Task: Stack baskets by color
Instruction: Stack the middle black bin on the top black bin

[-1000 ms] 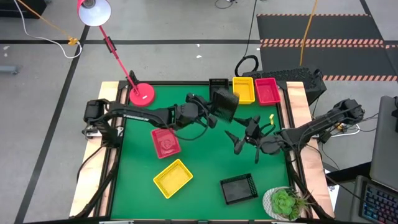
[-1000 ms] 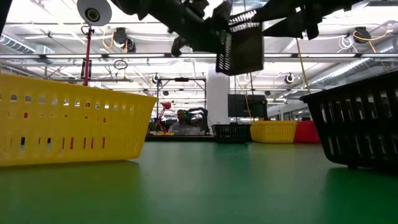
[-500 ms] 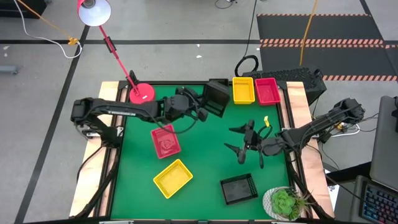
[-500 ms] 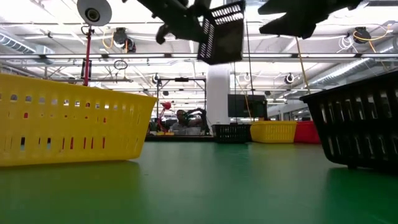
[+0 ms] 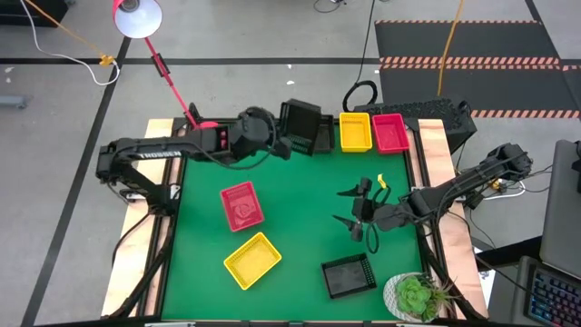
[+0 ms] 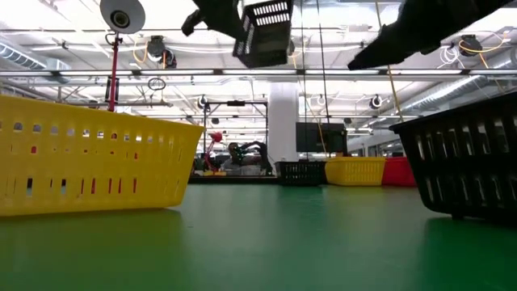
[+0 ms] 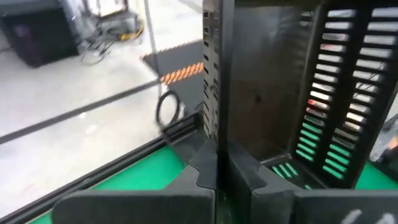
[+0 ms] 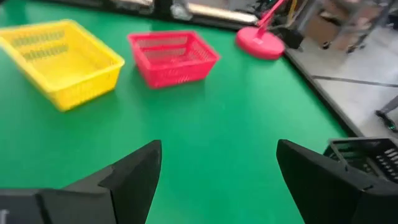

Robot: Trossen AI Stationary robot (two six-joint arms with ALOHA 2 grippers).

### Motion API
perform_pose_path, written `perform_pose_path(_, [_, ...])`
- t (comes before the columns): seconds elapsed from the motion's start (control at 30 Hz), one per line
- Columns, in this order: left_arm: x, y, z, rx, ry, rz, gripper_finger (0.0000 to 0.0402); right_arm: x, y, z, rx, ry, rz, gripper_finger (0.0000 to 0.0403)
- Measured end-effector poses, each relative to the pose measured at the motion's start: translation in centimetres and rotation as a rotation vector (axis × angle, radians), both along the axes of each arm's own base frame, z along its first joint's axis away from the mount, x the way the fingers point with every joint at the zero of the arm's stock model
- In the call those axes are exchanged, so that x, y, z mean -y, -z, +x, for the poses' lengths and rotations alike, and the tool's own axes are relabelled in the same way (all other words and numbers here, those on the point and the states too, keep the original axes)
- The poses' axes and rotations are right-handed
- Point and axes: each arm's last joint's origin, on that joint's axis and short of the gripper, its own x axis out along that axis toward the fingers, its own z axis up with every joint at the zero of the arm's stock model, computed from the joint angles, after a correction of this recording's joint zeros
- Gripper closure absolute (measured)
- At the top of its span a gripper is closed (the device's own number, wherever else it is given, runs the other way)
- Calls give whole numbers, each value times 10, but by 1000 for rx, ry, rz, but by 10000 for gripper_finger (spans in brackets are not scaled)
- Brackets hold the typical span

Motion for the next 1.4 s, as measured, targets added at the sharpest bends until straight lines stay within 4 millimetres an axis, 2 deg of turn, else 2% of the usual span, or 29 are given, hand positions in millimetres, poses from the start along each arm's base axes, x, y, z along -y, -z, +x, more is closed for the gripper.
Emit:
perform_pose_path(0.13, [-4, -24, -9, 7, -14, -44, 394, -1, 1, 0, -33, -68, -17, 94])
perform_pose_path(0.33, [-15, -48, -22, -7, -2, -109, 394, -2, 1, 0, -47, -112, -53, 94])
perform_pose_path(0.57, [-41, -46, -21, 3, -4, -181, 394, -2, 2, 0, -58, -124, -78, 94])
perform_pose_path(0.63, [-52, -40, -19, -5, -16, -224, 394, -2, 2, -1, -62, -124, -79, 94])
perform_pose_path(0.77, [-72, -20, -3, -17, -32, -277, 393, -1, 4, -1, -80, -124, -84, 94])
perform_pose_path(1.1, [-115, 31, 51, 15, 59, -269, 393, -1, 5, -3, -111, -138, -122, 94])
perform_pose_path(1.23, [-129, 55, 59, -21, 55, -320, 392, 0, 7, -3, -125, -133, -123, 94])
perform_pose_path(1.4, [-144, 73, 65, -22, 19, -342, 392, 0, 7, -3, -126, -132, -123, 94])
